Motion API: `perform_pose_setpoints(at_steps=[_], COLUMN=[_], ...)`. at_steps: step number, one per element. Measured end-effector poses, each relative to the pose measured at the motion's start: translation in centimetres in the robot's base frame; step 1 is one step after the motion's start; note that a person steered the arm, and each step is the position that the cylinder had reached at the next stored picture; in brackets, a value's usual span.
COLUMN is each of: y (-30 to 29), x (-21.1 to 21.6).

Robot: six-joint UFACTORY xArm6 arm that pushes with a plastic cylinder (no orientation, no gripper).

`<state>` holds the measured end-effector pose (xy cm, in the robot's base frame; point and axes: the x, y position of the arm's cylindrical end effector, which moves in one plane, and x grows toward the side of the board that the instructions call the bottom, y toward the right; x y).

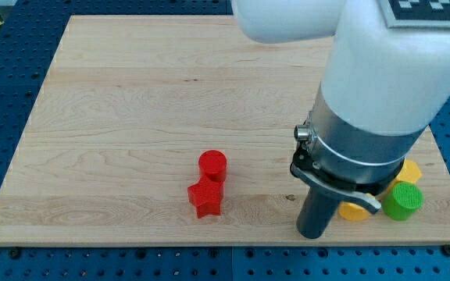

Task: Keep yellow heart in between blue cube and yellow hexagon

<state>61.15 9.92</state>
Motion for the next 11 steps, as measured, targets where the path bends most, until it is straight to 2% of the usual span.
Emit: perform_pose_setpoints(at_steps=[2,8,11], y=[3.0,5.1,7.6], x=[-0.1,-0.1,-2.0])
